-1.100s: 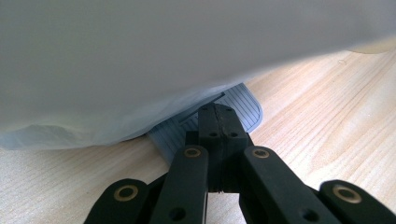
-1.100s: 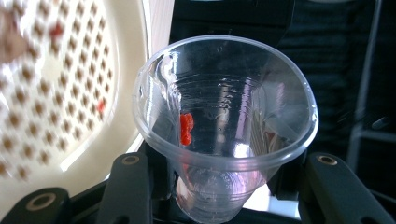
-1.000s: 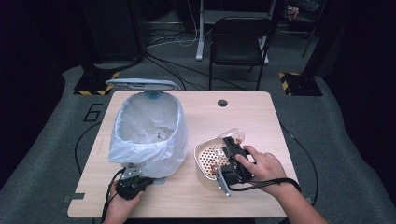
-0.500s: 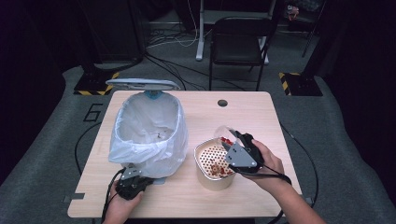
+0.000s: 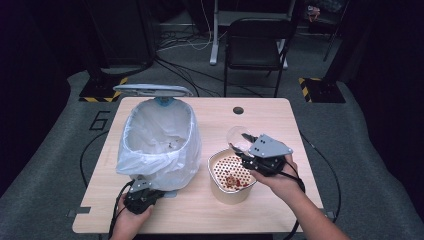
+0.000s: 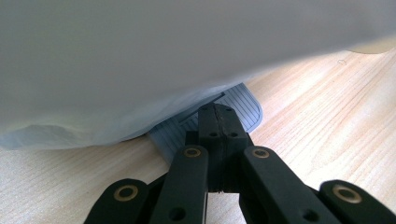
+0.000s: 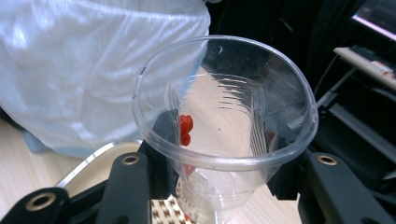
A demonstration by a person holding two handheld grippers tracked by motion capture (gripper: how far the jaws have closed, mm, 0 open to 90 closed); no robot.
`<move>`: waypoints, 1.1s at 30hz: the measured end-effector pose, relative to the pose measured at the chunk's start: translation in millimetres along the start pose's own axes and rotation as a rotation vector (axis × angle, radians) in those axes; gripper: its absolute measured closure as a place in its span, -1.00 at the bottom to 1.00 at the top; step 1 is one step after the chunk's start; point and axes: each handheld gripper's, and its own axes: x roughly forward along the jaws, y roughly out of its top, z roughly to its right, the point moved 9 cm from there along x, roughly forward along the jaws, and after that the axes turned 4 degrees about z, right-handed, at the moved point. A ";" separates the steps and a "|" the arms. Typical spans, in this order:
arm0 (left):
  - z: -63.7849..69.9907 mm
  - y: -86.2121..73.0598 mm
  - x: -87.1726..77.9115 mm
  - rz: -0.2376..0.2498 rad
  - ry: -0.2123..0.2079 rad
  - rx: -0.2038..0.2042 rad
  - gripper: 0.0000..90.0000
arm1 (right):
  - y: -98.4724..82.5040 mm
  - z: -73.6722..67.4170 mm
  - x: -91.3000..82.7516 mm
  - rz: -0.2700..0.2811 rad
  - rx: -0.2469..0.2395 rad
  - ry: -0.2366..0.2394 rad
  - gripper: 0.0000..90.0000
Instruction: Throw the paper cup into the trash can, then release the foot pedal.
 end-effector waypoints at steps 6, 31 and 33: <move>0.2 -0.1 -0.1 0.000 0.001 -0.001 1.00 | 11.7 3.3 7.7 0.029 0.086 0.045 0.16; 0.0 0.1 -0.1 -0.002 -0.007 -0.005 1.00 | 91.5 -26.8 57.7 0.150 0.194 0.224 0.15; -0.2 0.1 0.0 -0.003 -0.012 0.001 1.00 | 96.6 -30.8 61.2 0.160 0.193 0.237 0.15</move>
